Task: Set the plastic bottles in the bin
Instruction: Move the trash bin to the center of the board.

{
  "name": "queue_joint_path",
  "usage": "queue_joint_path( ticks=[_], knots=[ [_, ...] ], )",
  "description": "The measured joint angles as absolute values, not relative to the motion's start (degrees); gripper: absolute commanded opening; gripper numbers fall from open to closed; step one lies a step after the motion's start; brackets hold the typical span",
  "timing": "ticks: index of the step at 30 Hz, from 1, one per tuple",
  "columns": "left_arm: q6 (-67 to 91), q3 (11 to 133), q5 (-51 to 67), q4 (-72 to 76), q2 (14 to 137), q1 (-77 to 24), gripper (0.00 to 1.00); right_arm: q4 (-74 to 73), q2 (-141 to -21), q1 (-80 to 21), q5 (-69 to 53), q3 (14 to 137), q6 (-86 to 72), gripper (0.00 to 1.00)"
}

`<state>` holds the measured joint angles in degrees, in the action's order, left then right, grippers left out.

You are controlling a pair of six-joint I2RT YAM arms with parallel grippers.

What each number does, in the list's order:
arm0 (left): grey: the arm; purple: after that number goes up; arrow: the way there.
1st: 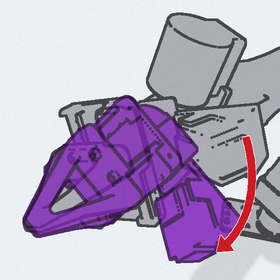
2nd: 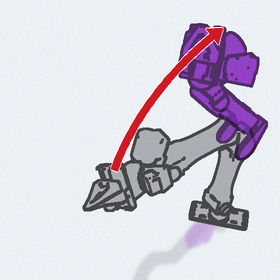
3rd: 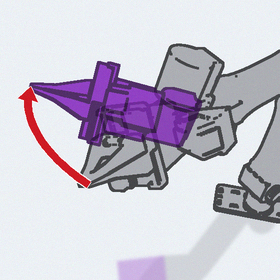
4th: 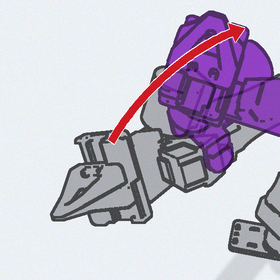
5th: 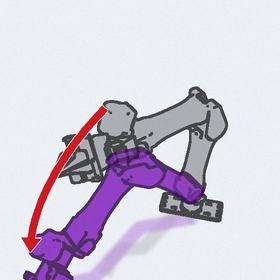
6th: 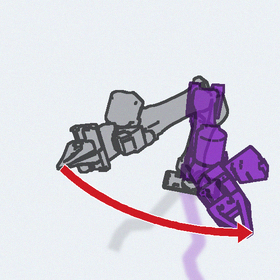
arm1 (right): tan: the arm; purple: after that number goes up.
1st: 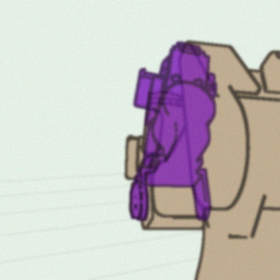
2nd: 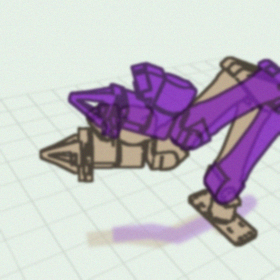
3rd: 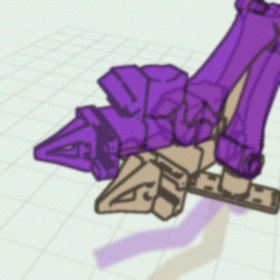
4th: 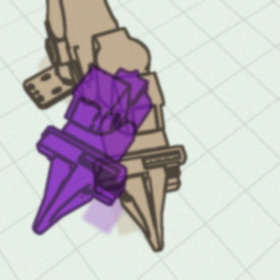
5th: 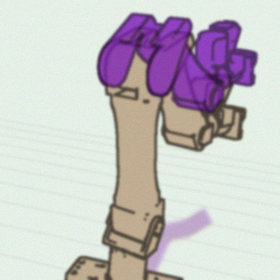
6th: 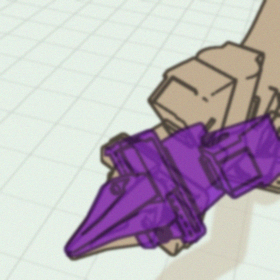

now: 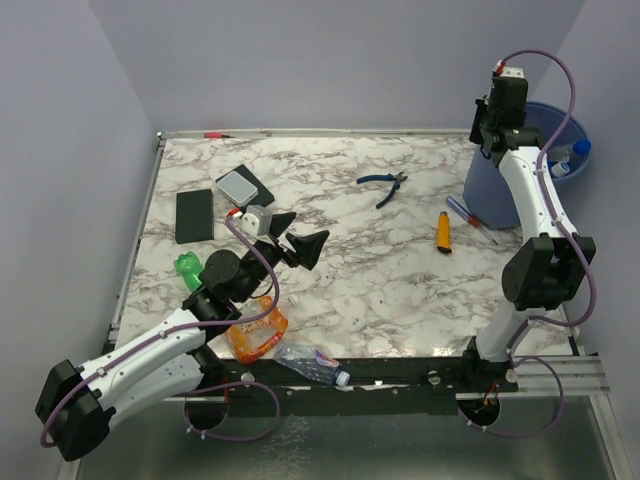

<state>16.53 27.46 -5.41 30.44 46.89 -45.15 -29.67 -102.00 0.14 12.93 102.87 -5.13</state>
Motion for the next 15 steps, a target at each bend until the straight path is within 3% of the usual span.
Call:
queue_joint_path(
  ticks=[15],
  knots=[
    [16.5,27.5,-5.4,30.4,46.9,-45.5,0.99,-29.7,-102.0,-6.6,7.3,103.3,-1.4,0.0]
  ],
)
